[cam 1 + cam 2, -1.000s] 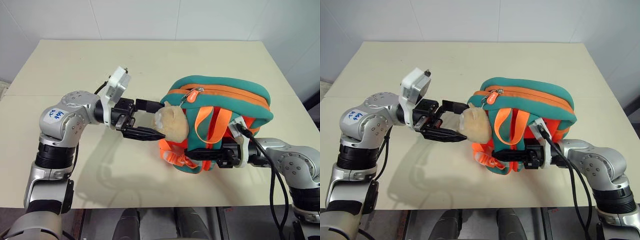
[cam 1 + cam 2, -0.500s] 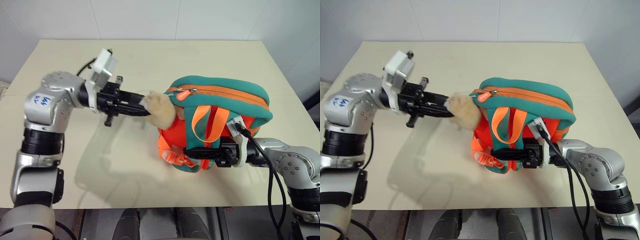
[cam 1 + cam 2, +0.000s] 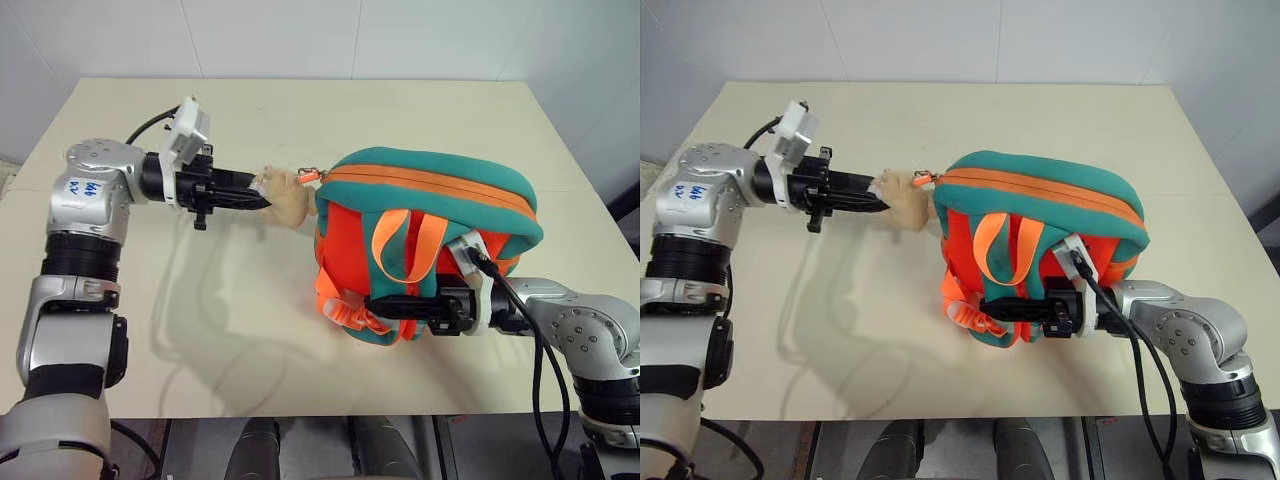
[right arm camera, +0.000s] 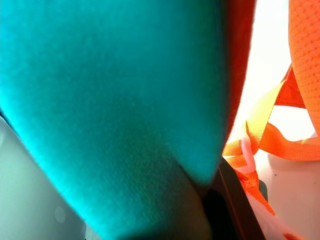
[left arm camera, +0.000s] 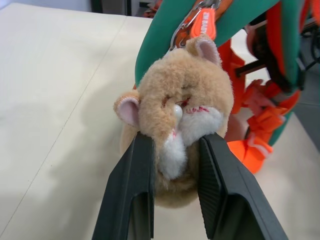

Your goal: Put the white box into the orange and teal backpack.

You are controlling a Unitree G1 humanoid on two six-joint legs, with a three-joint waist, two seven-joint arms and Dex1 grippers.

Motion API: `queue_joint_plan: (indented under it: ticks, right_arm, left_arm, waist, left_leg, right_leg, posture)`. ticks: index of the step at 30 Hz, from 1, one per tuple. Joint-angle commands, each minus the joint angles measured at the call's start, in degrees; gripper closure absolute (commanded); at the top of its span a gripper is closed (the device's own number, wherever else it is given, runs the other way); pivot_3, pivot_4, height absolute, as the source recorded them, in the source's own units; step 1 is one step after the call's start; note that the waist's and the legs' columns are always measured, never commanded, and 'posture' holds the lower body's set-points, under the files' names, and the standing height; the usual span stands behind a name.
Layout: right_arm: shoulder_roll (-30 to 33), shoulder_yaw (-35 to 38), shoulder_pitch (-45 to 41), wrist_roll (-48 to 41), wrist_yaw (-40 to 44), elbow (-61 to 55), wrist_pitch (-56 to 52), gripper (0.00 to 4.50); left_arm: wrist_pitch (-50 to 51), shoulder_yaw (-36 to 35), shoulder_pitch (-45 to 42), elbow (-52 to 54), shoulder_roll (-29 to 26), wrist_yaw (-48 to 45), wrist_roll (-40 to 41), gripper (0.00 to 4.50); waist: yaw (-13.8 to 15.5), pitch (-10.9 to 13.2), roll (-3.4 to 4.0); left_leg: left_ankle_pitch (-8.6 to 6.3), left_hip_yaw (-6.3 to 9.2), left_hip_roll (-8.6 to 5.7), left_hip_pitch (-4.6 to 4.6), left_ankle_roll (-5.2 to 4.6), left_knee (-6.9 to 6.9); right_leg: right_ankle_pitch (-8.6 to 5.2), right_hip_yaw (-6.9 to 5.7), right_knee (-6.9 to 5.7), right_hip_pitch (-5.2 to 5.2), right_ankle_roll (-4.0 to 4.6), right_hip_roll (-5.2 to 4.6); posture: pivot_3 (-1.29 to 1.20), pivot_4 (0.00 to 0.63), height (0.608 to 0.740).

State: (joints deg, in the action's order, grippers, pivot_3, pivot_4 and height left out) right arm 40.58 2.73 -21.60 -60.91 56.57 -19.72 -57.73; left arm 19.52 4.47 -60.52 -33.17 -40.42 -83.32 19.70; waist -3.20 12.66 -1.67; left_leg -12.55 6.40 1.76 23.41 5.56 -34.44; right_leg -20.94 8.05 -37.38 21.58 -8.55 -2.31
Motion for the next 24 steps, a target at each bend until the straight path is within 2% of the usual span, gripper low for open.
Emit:
queue_joint_plan:
  ticks: [1,8,11,17,22,24]
  right_arm:
    - [-0.3,1.0,0.8,-1.3,-0.4,-1.7,0.0,4.5]
    - [-0.8,1.0,1.0,-1.5,-0.9,-2.0,0.1,4.5]
    - [-1.3,1.2,0.9,-1.4,-1.3,-2.2,0.5,4.5]
    - [-3.3,3.6,0.7,-1.2,-3.8,-2.6,3.1,4.5]
    - [-3.4,4.3,-0.1,5.4,-5.5,-3.5,9.8,4.5]
    - [-2.8,4.8,-0.6,6.7,-5.3,-3.8,11.5,3.78]
  left_arm:
    - [-5.3,2.1,0.9,-3.0,-0.8,-0.4,-5.0,3.66]
    - [-11.3,4.2,5.5,-7.4,3.5,0.1,-8.4,3.66]
    - [-12.0,4.5,7.4,-6.1,5.0,-0.8,-8.4,3.66]
    - [-6.7,5.1,14.9,5.8,2.6,-5.5,-5.6,3.66]
    - [-3.1,3.3,20.8,17.3,-0.8,-5.6,-1.4,3.66]
    - [-3.1,0.4,21.2,19.9,-0.5,-1.7,0.2,3.67]
  waist:
    - [-0.1,0.0,0.0]
    - [0.2,0.0,-0.01]
    - [0.1,0.0,-0.01]
    - [0.0,0.0,-0.01]
    - [0.1,0.0,0.0]
    - [0.2,0.0,-0.01]
  left_leg:
    - [0.0,0.0,0.0,-0.01,0.0,0.01]
    - [0.01,0.01,0.0,0.0,0.0,-0.01]
    - [0.01,0.01,0.0,-0.01,-0.01,-0.02]
    - [0.01,0.01,0.01,-0.02,0.0,0.03]
    - [0.01,0.01,0.02,-0.06,0.0,0.08]
    - [0.01,0.01,0.01,-0.05,0.01,0.07]
  right_leg:
    - [0.0,0.0,-0.01,0.0,0.0,0.0]
    - [-0.01,0.0,-0.02,0.0,0.01,0.0]
    - [0.0,0.0,-0.03,0.0,0.01,0.0]
    - [-0.01,0.0,-0.04,0.0,0.01,-0.01]
    - [-0.02,0.01,-0.04,-0.01,0.03,-0.02]
    - [-0.01,0.01,-0.04,-0.01,0.03,-0.02]
  posture:
    - [0.0,0.15,0.74]
    - [0.0,0.15,0.74]
    - [0.0,0.15,0.74]
    - [0.0,0.15,0.74]
    - [0.0,0.15,0.74]
    - [0.0,0.15,0.74]
